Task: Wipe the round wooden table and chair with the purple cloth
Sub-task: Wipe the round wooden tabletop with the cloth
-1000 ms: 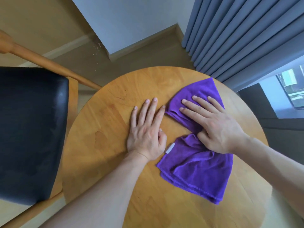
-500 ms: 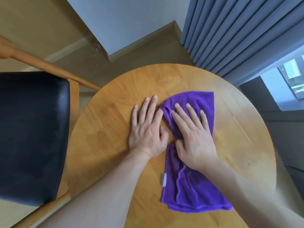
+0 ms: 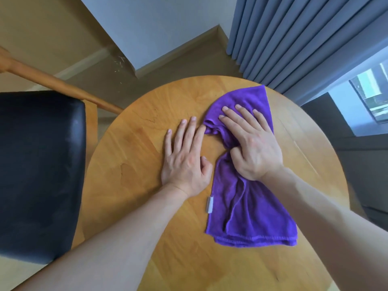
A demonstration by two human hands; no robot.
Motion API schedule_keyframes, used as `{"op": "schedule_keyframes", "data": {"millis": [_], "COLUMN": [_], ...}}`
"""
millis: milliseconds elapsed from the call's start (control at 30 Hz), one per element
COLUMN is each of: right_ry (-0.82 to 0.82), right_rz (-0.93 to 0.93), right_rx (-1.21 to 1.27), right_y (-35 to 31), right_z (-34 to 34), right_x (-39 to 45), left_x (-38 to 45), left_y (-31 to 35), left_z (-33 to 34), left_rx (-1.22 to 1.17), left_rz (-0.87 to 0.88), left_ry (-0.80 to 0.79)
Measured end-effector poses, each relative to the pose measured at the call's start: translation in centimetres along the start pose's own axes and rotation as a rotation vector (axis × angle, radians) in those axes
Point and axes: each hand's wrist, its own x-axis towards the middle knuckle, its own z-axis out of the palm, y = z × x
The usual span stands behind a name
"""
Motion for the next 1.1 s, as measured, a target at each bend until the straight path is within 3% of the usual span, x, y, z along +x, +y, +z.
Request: {"op": "schedule_keyframes", "data": {"millis": [133,433,633,700,800,900,967,1033,1100], "right_ry": [0.064,0.194,0.248,0.184,0.019,-0.118,-0.153,-0.080,0.052], "right_rz": [0.060,0.193,0.476,0.394,0.081,-0.217,-0.315,-0.210,0.055], "right_rx": [0.006,-0.011,-0.057,-0.065,-0.054,-0.096,-0.116,-0.102,-0.066], "right_y": [-0.1,-1.0,-6.3,-7.9,-8.4,-5.9,-3.5,-2.0,-2.4], "right_z": [0.2,1.1,3.2,3.9,4.4,3.1,1.9,1.2,1.3], "right_x": [-0.1,-0.2,-0.1,-0.8,-2.5,-2.3,-0.7,1.3,2.9], "left_x": [-0.2,-3.0,-2.7,-2.6,-2.5,-2.5,-2.5,-2.5,-2.5], "left_y": [-0.7,-7.3,-7.5,-7.5,-7.2,-7.2,-7.2,-7.2,-7.3], "left_z": [-0.3,-1.2,-0.7,-0.8,-1.0,-1.0,-0.9,-0.8,-0.7], "left_rx": [-0.075,0.036,-0.008,-0.008,0.004,0.001,0.004,0.012,0.012], "left_rz": [0.028,-0.036,-0.035,-0.041,-0.045,-0.043,-0.046,-0.049,-0.046], "left_ry": [-0.043,-0.040,0.037,0.035,0.037,0.036,0.042,0.044,0.045]}}
